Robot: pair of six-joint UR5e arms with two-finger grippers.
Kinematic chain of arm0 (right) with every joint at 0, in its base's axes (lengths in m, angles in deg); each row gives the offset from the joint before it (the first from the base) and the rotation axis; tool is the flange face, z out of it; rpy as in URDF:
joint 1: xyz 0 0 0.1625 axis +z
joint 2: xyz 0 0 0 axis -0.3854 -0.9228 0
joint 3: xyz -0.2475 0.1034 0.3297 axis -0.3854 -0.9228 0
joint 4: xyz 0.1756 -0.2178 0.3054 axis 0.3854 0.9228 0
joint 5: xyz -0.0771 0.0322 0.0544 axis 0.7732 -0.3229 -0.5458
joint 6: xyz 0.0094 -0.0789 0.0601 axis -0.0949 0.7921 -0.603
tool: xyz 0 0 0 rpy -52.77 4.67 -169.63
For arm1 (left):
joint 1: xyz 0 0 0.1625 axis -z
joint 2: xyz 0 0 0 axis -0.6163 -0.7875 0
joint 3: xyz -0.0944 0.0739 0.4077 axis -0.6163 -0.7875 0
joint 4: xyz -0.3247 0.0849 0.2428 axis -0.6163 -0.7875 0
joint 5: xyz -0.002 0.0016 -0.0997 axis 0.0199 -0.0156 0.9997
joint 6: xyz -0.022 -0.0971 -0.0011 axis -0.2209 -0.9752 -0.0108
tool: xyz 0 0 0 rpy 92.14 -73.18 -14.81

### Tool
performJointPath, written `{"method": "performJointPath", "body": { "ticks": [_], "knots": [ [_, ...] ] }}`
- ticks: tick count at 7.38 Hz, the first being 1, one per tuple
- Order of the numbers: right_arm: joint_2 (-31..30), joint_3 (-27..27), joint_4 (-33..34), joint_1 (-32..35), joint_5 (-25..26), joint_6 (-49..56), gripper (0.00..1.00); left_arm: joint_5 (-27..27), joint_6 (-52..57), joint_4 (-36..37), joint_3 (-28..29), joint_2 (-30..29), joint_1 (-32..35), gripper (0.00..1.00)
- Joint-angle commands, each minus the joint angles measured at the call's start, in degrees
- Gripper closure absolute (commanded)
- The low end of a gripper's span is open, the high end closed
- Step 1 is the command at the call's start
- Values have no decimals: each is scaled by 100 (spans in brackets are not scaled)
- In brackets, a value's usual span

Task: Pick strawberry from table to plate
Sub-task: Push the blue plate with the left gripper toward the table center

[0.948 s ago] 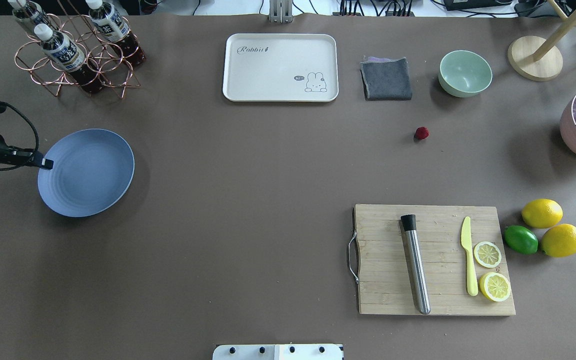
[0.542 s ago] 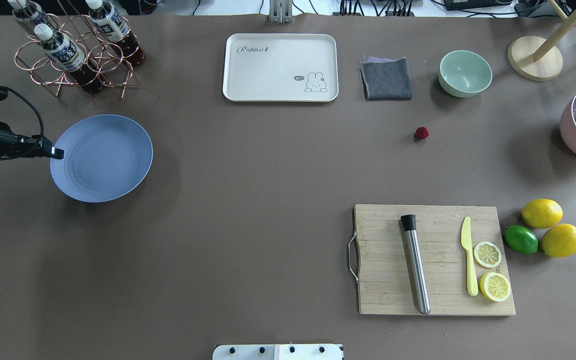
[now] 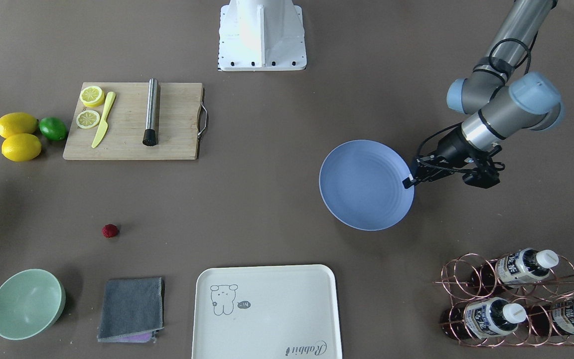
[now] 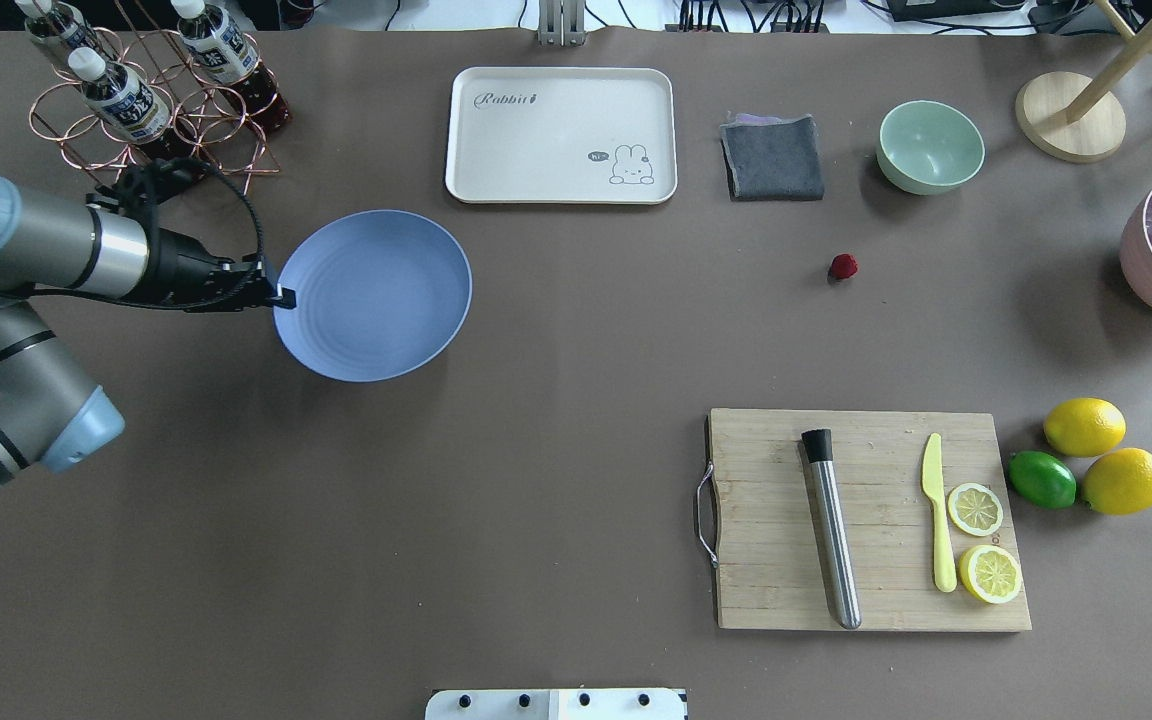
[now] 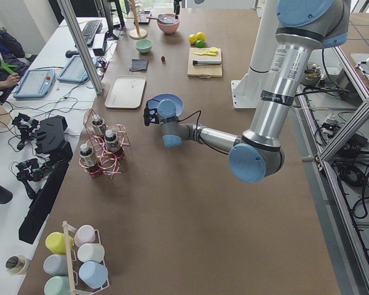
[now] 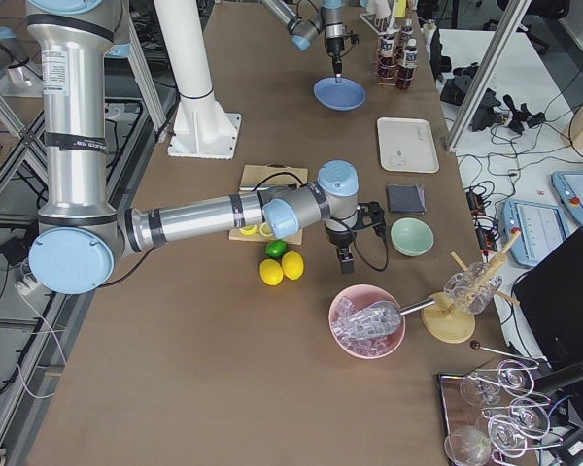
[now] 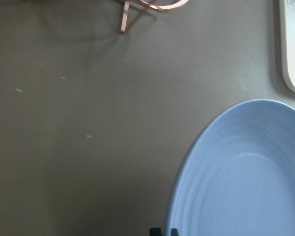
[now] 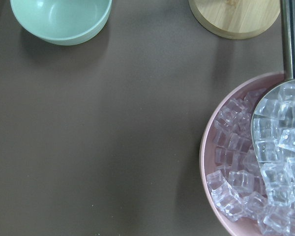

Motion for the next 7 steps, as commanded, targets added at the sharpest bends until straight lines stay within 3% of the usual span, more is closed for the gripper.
{"method": "performJointPath", "body": {
  "ticks": [1, 3, 7],
  "knots": [
    [4, -4, -1, 0, 9, 0, 0, -647, -250, 1006, -40, -857, -613, 100],
    [4, -4, -1, 0, 9, 0, 0, -1218, -424, 1604, 30, -1464, -1062, 100],
    [39, -13, -1, 0, -8, 0, 0, -1476, -399, 1669, 92, -1493, -1257, 100]
  ]
}}
